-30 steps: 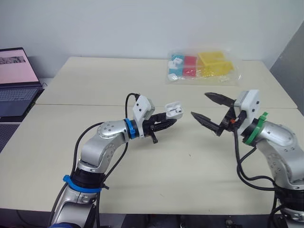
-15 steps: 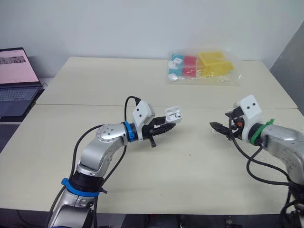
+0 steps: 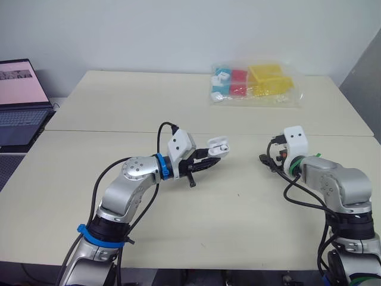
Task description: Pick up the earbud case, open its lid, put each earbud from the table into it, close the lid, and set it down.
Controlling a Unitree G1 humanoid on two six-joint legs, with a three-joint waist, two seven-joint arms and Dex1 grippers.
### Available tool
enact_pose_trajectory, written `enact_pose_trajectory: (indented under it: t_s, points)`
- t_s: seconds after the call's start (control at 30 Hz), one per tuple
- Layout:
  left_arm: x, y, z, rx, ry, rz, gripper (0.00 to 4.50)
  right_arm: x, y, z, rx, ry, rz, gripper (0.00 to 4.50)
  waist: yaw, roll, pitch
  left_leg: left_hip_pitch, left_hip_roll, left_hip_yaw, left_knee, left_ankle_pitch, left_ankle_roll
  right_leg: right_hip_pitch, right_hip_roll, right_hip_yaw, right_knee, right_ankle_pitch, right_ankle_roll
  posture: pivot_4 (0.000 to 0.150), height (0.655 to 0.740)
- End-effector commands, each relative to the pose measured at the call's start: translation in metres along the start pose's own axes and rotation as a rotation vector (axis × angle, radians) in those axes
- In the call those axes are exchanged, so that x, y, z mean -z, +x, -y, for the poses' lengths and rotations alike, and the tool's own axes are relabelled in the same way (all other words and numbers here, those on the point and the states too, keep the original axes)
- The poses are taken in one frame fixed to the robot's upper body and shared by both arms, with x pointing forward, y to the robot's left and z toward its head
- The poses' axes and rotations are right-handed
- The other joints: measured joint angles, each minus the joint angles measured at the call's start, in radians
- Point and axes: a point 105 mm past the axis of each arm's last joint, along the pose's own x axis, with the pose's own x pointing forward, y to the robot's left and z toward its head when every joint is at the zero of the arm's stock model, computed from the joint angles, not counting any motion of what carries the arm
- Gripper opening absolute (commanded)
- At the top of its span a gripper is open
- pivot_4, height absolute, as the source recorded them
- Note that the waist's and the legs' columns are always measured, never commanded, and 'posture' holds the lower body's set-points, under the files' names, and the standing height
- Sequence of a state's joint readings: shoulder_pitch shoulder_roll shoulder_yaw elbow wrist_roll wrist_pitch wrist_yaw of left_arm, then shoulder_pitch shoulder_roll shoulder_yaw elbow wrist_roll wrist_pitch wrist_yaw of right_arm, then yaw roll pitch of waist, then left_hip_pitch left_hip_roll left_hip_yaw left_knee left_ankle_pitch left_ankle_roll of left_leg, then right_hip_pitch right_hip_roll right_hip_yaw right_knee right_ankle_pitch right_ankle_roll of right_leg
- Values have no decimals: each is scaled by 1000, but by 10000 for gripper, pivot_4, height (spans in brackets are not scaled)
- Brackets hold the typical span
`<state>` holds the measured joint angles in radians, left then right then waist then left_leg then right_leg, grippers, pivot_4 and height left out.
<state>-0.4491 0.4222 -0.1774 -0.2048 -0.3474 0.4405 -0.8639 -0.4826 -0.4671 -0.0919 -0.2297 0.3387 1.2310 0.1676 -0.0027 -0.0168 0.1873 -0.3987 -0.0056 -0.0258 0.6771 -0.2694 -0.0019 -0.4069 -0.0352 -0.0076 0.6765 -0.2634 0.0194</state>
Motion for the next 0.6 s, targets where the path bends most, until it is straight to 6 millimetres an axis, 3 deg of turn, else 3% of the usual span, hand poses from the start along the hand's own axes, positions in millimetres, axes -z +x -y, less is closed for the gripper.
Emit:
enact_pose_trajectory:
  t_s: [0.03, 0.37, 0.6]
  points:
    - [-10, 1, 4, 12, 45, 36, 7697, -5, -1, 4, 29, -5, 37, 39473, 0, 0, 0, 0, 0, 0, 0, 0, 0, 0, 0, 0, 0, 0, 0, 1500, 7400]
    - [-11, 1, 4, 9, 43, 40, 7697, 12, 6, 4, 48, 61, -5, 39473, 0, 0, 0, 1, 0, 0, 0, 0, 0, 0, 0, 0, 0, 0, 0, 1500, 7400]
    - [-11, 1, 5, 8, 44, 38, 7697, 17, 10, 3, 51, 71, -18, 16426, -1, 0, 0, 1, 0, 0, 0, 0, 0, 0, 1, 0, 0, 0, 0, 1500, 7400]
